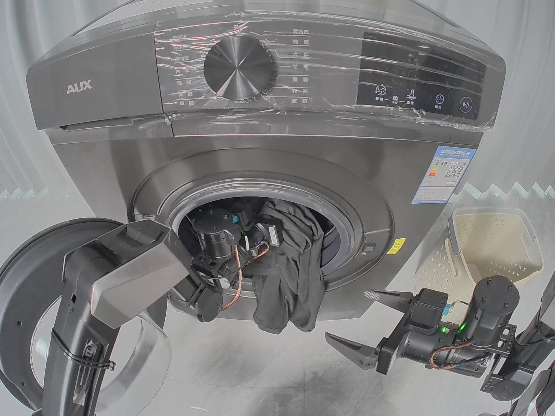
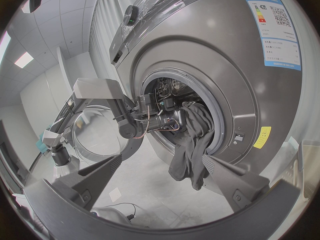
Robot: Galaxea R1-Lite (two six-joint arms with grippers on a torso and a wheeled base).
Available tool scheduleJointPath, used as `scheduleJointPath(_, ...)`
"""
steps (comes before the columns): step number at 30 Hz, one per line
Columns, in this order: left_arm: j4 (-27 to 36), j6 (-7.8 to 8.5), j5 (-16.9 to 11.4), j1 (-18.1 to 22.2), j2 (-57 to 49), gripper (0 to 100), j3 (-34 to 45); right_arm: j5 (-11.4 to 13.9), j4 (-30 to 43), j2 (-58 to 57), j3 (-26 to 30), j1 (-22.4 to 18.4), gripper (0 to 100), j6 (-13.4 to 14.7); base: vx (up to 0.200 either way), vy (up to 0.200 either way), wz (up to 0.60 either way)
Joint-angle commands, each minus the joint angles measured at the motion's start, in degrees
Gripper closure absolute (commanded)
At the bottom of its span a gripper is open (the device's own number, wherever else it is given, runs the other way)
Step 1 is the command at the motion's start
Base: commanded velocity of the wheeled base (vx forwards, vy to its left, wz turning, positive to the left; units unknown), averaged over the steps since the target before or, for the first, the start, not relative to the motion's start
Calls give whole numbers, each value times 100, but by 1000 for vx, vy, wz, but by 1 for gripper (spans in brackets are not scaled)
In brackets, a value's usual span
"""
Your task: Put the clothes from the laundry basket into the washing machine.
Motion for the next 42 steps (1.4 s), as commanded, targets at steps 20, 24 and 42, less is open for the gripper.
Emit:
scheduleJointPath(20, 1798, 150, 546, 285, 1225, 100, -3624, 4, -21, 22, -19, -12, 0, -3, 0, 0, 0)
scheduleJointPath(24, 1859, 150, 608, 285, 1313, 100, -3888, -4, -21, 22, -10, -12, 0, -3, 0, 0, 0)
scheduleJointPath(42, 2123, -44, 397, -40, -471, 0, -829, 4, -29, 22, -28, -12, 0, -3, 0, 0, 0)
